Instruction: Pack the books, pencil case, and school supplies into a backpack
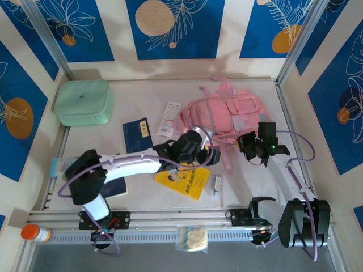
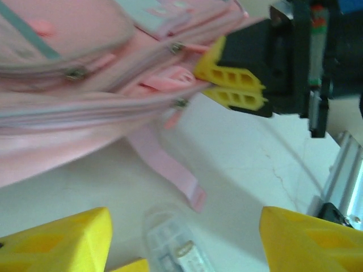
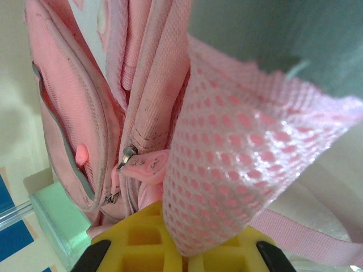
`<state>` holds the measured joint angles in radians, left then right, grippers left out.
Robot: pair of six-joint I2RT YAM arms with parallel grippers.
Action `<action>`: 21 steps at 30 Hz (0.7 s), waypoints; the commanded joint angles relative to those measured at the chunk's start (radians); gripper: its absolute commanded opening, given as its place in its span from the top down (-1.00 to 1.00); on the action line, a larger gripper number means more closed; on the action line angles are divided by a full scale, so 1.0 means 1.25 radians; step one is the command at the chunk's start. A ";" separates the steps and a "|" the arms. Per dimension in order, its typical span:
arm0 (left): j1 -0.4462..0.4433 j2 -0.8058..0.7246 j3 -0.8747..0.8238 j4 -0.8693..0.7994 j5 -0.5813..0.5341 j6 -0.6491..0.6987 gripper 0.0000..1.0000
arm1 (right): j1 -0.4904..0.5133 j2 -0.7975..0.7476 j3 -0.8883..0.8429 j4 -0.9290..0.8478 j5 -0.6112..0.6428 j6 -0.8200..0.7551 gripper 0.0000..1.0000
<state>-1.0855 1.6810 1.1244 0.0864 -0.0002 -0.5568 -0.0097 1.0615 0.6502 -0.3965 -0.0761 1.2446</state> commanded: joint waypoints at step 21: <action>-0.048 0.364 0.257 0.160 -0.277 0.137 0.15 | 0.024 -0.020 0.001 0.052 -0.068 0.048 1.00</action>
<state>-1.1423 2.0983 1.4078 0.2375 -0.2611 -0.4011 0.0059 1.0462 0.6361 -0.3725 -0.0826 1.2987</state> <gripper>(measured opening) 0.423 0.055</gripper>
